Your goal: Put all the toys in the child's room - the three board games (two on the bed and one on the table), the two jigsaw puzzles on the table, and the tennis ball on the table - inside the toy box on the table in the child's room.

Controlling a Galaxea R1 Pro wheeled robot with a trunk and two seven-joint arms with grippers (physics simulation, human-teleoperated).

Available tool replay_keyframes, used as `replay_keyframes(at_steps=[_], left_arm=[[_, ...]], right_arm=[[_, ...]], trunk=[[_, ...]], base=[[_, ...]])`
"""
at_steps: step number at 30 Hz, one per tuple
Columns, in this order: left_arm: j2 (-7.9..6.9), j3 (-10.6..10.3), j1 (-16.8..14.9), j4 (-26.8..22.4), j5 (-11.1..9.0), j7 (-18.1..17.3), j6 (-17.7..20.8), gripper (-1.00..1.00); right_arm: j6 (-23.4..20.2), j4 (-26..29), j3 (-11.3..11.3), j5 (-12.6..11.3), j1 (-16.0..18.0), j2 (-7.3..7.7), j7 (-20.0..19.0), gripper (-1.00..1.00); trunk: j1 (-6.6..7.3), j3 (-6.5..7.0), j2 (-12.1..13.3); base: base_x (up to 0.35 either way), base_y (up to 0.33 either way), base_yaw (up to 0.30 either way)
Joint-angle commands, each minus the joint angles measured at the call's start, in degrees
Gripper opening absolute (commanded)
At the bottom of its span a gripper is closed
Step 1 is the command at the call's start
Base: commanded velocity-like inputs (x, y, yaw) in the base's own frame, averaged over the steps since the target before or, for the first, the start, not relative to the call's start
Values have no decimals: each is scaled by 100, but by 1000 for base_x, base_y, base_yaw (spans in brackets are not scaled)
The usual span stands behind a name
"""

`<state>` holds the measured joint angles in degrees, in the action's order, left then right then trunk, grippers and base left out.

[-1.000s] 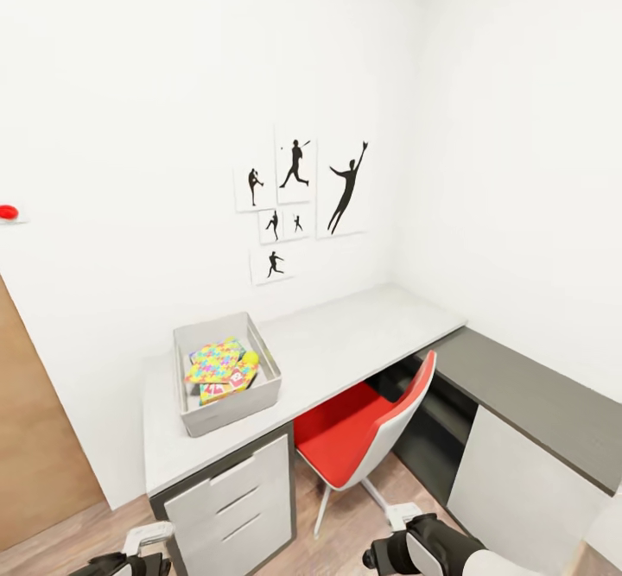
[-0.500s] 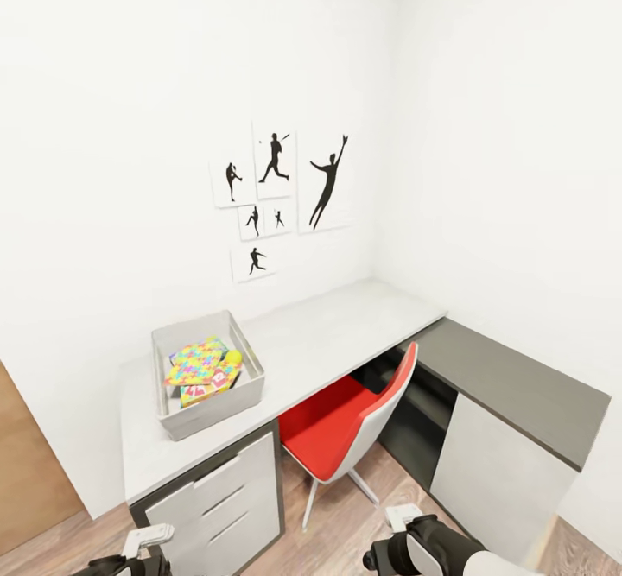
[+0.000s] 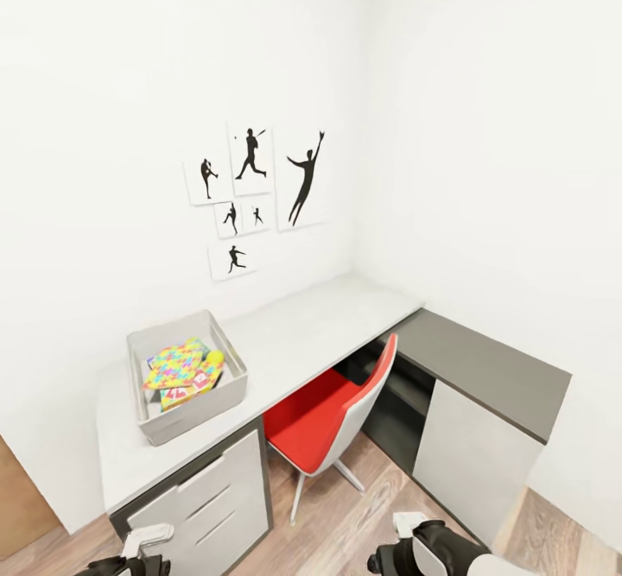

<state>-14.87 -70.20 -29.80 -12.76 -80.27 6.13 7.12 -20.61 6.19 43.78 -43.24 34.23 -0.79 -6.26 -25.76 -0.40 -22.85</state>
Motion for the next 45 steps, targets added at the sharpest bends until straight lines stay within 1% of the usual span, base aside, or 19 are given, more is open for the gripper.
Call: replay_keyframes(at_steps=[1, 6, 19, 29, 38, 45], left_arm=[[-8, -29, -1, -25, -33, 47, 6, 100], [-5, -29, 0, -25, -33, 47, -7, 100], [25, -26, 26, -25, -33, 66, -17, 100], [194, -21, 33, -25, -48, 104, -21, 100], [257, -20, 44, -25, -50, 100, -9, 100], [264, -20, 44, -25, -50, 99, -9, 100]], right_arm=[[-14, -18, 24, -33, 5, -1, -15, 100], [-7, -39, 25, -73, -2, 3, -15, 100], [-5, -48, 21, -79, -54, 11, -15, 100], [-11, -48, 22, -79, -57, 21, -15, 100], [-13, -48, 18, -79, -57, 30, -15, 100], [-13, -48, 24, -79, -57, 21, -13, 100]], trunk=[[-3, -8, -7], [-3, -24, -7], [-3, -65, -7], [-3, -97, -7], [-3, -126, -7], [-3, -148, -7]], base=[[-1, 2, -254], [0, 1, -257], [0, 0, -258], [0, 0, -258], [0, 0, -258], [0, 0, -258]])
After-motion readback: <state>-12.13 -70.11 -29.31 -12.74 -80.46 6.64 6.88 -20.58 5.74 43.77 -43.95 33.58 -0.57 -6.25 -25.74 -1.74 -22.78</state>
